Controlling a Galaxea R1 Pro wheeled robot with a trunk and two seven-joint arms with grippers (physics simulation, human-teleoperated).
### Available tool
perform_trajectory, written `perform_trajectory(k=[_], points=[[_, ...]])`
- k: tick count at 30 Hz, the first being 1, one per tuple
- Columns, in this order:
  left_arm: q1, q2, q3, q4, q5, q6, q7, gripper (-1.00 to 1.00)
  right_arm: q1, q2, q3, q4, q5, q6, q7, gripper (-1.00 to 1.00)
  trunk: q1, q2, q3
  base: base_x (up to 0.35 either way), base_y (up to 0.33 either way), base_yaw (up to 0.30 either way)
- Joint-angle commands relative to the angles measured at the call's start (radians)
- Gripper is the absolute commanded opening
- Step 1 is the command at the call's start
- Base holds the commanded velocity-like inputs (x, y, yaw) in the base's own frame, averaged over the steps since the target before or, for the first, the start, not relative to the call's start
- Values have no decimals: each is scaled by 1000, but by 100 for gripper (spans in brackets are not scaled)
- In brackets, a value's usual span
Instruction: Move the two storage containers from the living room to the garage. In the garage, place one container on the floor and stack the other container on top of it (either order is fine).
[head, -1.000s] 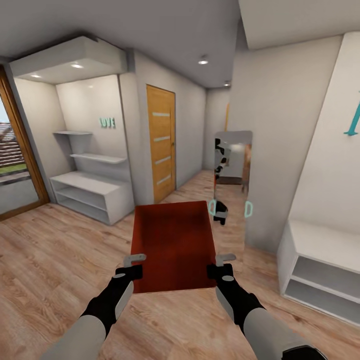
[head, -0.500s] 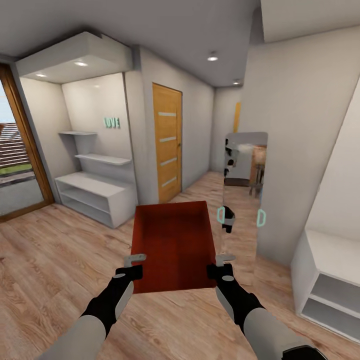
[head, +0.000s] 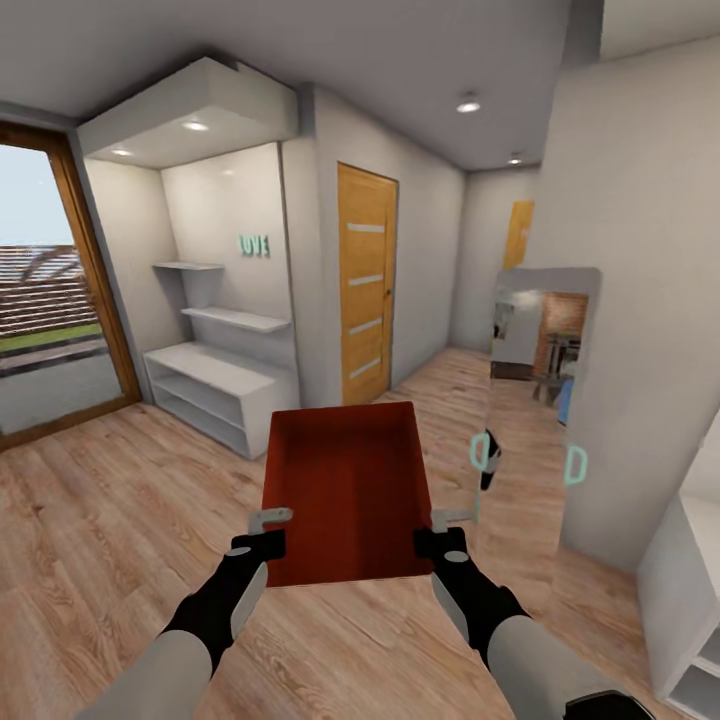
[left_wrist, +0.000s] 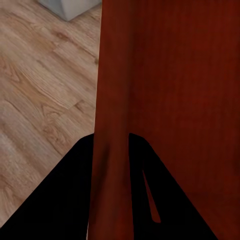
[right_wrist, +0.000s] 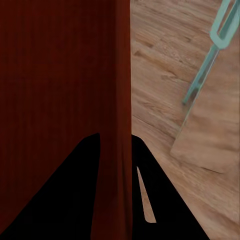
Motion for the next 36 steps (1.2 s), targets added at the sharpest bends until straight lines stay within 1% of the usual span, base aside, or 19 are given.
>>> perform_trajectory(k=[1,21,36], points=[[0,3,75,1,6,7,37,-100,-2,-1,-70,-5,21,-3,-18,-100,1,-2,-2,323,0,6],[0,3,75,-2,6,8,37,-100,-2,-2,-69,-5,21,-4,-18,-100,1,-2,-2,323,0,1],[0,3,75,-1,6,10,35,-100,-2,-2,-69,-5,21,-6,-18,-100,1,-2,-2,323,73,0]])
